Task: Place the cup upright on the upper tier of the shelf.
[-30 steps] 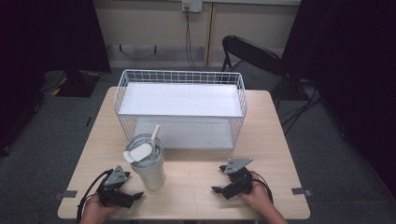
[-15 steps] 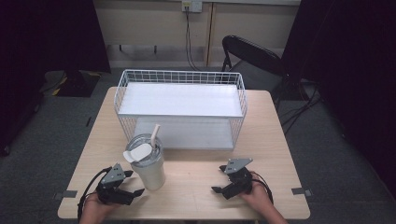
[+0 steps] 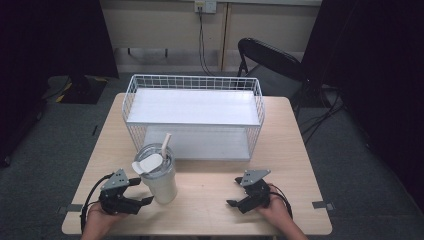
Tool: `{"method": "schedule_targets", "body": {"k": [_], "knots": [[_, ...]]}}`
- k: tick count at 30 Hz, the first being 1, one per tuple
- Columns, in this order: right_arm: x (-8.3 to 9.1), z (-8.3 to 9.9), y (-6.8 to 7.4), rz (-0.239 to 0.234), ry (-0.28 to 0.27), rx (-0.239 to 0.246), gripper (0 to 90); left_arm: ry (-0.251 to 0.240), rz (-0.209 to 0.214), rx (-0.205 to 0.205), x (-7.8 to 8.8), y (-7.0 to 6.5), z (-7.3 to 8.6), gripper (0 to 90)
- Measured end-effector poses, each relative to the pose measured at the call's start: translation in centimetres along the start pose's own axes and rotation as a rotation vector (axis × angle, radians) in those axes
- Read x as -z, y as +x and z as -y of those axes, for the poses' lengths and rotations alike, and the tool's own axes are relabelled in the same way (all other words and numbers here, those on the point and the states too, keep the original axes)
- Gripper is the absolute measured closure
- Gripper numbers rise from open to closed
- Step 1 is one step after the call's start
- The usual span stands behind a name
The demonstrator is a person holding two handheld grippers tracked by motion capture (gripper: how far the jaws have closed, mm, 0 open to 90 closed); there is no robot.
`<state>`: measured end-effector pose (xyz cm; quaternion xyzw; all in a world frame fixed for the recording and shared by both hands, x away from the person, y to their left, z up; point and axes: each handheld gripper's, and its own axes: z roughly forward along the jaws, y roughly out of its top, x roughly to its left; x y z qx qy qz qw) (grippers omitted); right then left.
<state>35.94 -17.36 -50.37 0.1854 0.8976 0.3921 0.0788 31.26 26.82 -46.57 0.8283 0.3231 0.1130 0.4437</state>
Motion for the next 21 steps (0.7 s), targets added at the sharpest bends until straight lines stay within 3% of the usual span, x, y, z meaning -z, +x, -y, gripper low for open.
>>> {"method": "schedule_targets", "body": {"k": [6, 14, 21], "knots": [[0.0, 0.0, 0.0, 0.000, 0.000, 0.000, 13.6, -0.026, 0.004, -0.006, 0.6, -0.1, -1.0, 16.1], [0.0, 0.0, 0.0, 0.000, 0.000, 0.000, 13.6, -0.045, 0.035, -0.019, 0.7, -0.5, -2.0, 15.6], [0.0, 0.0, 0.0, 0.000, 0.000, 0.000, 13.6, -0.090, 0.068, -0.034, 0.3, -1.0, -2.8, 15.5]]}}
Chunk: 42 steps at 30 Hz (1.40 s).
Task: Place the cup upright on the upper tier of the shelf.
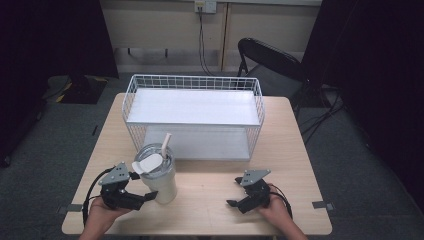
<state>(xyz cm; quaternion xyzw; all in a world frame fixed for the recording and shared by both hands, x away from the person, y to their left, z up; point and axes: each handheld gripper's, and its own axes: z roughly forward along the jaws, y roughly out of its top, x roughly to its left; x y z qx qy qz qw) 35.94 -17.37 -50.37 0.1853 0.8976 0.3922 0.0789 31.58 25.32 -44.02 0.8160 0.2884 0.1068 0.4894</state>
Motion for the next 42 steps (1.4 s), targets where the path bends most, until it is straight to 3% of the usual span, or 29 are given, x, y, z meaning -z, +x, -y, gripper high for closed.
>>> {"method": "schedule_targets", "body": {"k": [15, 20, 33, 38, 42], "knots": [[0.0, 0.0, 0.0, 0.000, 0.000, 0.000, 13.6, -0.063, -0.011, -0.017, -1.0, -0.4, -0.4, 10.7], [0.0, 0.0, 0.0, 0.000, 0.000, 0.000, 13.6, -0.075, -0.022, -0.012, -1.6, -0.5, -0.9, 8.4], [0.0, 0.0, 0.0, 0.000, 0.000, 0.000, 13.6, -0.164, -0.023, 0.009, -2.3, -0.8, -0.6, 5.8], [0.0, 0.0, 0.0, 0.000, 0.000, 0.000, 13.6, -0.193, -0.044, -0.026, -2.3, -0.8, -0.5, 6.4], [0.0, 0.0, 0.0, 0.000, 0.000, 0.000, 13.6, -0.228, -0.041, -0.025, -2.4, -0.9, -0.2, 6.4]]}}
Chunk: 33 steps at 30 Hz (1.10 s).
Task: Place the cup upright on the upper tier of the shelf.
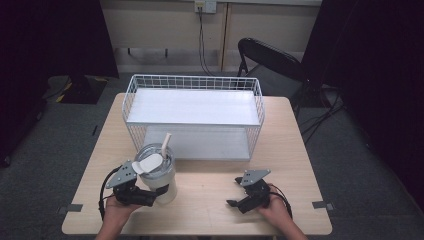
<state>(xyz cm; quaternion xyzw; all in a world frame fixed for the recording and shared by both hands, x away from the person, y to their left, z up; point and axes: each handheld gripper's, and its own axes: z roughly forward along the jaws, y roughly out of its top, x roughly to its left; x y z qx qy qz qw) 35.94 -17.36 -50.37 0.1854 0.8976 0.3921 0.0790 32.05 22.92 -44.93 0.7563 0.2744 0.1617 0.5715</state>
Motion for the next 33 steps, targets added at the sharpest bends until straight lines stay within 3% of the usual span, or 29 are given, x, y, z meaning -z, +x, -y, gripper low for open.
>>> {"method": "schedule_targets", "body": {"k": [8, 13, 18, 33], "knots": [[0.0, 0.0, 0.0, 0.000, 0.000, 0.000, 13.6, -0.078, -0.021, -0.038, 0.0, -0.3, 0.7, 7.7], [0.0, 0.0, 0.0, 0.000, 0.000, 0.000, 13.6, -0.088, -0.023, -0.071, 0.0, -0.5, 0.8, 8.1], [0.0, 0.0, 0.0, 0.000, 0.000, 0.000, 13.6, -0.099, 0.003, -0.031, -0.1, -0.5, 0.5, 8.2], [0.0, 0.0, 0.0, 0.000, 0.000, 0.000, 13.6, -0.096, 0.005, -0.001, -0.1, -0.4, -1.9, 8.3]]}}
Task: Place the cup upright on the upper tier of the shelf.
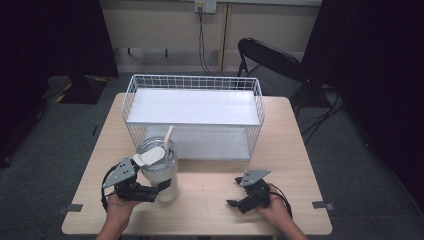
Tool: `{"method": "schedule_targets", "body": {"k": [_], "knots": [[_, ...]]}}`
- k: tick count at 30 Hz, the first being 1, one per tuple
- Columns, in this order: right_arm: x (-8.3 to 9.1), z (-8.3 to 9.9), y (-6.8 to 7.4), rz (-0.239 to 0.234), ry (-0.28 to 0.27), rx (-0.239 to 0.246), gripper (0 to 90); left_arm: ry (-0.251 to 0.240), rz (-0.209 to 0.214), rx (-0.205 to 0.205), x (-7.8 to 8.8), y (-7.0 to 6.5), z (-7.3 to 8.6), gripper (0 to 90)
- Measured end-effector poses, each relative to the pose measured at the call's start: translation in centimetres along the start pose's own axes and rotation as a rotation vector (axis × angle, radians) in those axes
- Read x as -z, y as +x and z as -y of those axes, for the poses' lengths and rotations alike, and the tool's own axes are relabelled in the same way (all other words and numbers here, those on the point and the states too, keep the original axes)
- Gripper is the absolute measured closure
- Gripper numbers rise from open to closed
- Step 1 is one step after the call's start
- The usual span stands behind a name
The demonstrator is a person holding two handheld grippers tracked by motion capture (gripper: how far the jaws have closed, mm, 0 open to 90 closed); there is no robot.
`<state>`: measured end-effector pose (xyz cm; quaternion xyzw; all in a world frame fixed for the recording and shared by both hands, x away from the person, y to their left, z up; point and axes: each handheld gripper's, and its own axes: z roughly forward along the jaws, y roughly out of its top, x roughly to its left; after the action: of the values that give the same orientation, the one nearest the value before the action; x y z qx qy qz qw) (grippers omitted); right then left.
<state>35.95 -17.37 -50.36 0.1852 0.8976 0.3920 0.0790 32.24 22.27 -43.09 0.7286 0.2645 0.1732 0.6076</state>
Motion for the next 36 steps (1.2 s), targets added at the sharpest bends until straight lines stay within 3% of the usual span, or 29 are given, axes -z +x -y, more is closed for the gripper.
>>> {"method": "schedule_targets", "body": {"k": [9, 15, 21, 36], "knots": [[0.0, 0.0, 0.0, 0.000, 0.000, 0.000, 13.6, 0.019, -0.006, 0.005, -0.2, 0.3, -1.2, 8.3], [0.0, 0.0, 0.0, 0.000, 0.000, 0.000, 13.6, 0.010, -0.010, 0.012, -0.2, 0.5, -2.4, 8.4], [0.0, 0.0, 0.0, 0.000, 0.000, 0.000, 13.6, 0.031, -0.008, 0.010, -0.3, 0.8, -3.9, 8.4], [0.0, 0.0, 0.0, 0.000, 0.000, 0.000, 13.6, 0.023, -0.007, 0.035, -0.7, 1.0, -6.8, 8.5]]}}
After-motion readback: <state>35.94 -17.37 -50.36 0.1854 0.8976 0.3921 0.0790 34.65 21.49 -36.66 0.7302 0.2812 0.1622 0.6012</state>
